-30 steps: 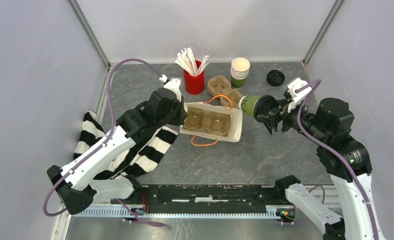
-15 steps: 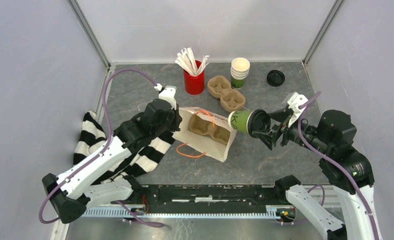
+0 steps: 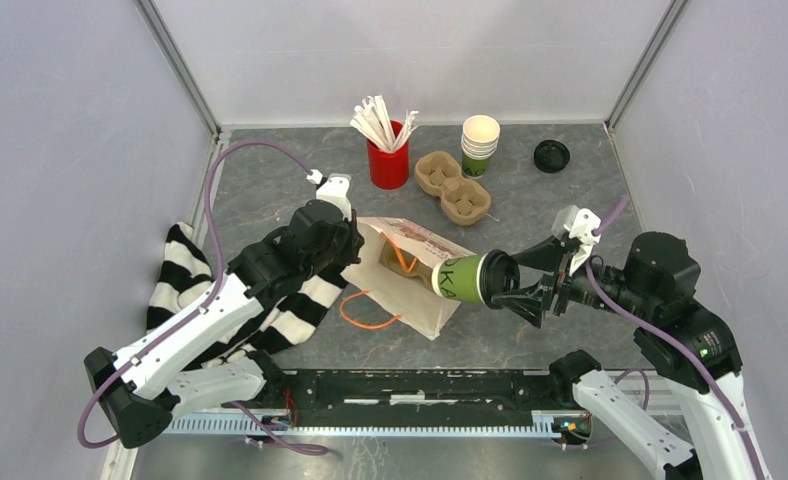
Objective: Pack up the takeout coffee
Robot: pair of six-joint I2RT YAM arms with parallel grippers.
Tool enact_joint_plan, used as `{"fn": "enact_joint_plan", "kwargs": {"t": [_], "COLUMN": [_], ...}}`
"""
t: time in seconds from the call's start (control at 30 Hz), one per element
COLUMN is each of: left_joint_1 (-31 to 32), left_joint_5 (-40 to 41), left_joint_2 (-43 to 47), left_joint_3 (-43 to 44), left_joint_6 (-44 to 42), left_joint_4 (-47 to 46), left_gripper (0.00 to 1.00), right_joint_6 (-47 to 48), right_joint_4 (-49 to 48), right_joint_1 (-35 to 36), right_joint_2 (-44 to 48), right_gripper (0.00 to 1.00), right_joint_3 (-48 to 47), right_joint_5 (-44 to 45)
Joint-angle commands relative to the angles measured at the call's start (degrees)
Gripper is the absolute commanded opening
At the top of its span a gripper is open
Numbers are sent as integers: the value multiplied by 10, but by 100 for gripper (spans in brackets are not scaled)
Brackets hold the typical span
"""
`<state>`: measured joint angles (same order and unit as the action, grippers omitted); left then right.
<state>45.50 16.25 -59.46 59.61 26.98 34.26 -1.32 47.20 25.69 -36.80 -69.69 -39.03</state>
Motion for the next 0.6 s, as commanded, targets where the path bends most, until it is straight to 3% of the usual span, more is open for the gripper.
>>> {"fn": "enact_joint_plan", "kwargs": {"t": [0.0,0.33,0.57], "left_joint_1": [2,2,2], "left_joint_5": [8,19,22], "left_joint_2": [4,-67,-72], "left_joint_3": [31,125,139], "left_joint_6": [37,116,106], "left_joint_4": [10,151,133], "left_gripper": [2,2,2], "right_joint_6": [-21,-18,47], "right_joint_4": [-49,-80,-61], "right_joint_1": [7,30,43], "right_joint_2": [-9,-27,-74], "right_gripper": [35,32,31], "right_joint_3": [-30,0,-5], "right_joint_5": [-29,-45,14]}}
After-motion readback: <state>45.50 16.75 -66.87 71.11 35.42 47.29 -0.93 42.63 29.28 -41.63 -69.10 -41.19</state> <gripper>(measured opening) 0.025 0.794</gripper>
